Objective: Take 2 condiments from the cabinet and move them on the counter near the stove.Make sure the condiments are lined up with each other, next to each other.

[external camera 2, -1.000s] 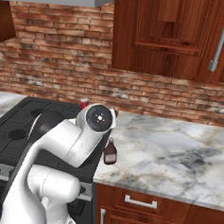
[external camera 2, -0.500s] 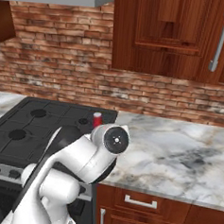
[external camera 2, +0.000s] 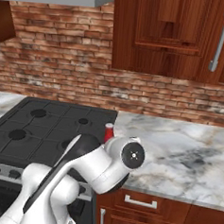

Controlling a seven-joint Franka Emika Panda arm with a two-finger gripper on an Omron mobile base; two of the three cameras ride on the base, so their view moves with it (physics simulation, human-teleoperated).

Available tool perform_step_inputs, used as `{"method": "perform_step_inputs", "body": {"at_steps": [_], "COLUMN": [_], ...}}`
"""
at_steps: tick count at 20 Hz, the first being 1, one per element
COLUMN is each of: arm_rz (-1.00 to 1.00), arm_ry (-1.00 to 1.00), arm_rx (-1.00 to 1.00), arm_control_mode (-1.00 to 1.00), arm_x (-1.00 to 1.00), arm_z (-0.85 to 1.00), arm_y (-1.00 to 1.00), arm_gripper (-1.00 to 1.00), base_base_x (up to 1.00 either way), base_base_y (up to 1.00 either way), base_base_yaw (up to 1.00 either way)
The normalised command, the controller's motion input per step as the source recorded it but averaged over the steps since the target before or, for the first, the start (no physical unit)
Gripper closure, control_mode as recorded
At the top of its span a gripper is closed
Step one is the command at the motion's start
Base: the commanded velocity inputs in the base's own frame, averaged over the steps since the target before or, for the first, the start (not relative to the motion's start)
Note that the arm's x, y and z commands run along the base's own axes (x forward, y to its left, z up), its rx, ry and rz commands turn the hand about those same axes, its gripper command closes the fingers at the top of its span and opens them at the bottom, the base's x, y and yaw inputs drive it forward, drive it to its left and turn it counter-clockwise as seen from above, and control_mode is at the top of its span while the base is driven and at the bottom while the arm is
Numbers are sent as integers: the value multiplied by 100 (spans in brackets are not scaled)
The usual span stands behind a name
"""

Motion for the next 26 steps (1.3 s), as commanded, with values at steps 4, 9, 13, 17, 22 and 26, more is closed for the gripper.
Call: {"method": "perform_step_inputs", "body": {"at_steps": [4, 9, 13, 17, 22, 26], "arm_rz": [0, 0, 0, 1, 0, 2], "arm_ry": [-5, -4, 0, 0, 2, 0], "arm_rx": [10, 10, 11, 5, 0, 0], "arm_control_mode": [-100, -100, -100, -100, -100, -100], "arm_x": [0, 2, 11, 12, 1, 5], "arm_z": [-40, -33, -27, -16, -3, -17], "arm_y": [-16, -20, -20, -6, -1, 0], "arm_gripper": [100, 100, 100, 100, 100, 100], "base_base_x": [0, 0, 0, 0, 0, 0], "base_base_y": [0, 0, 0, 0, 0, 0], "base_base_yaw": [0, 0, 0, 0, 0, 0]}}
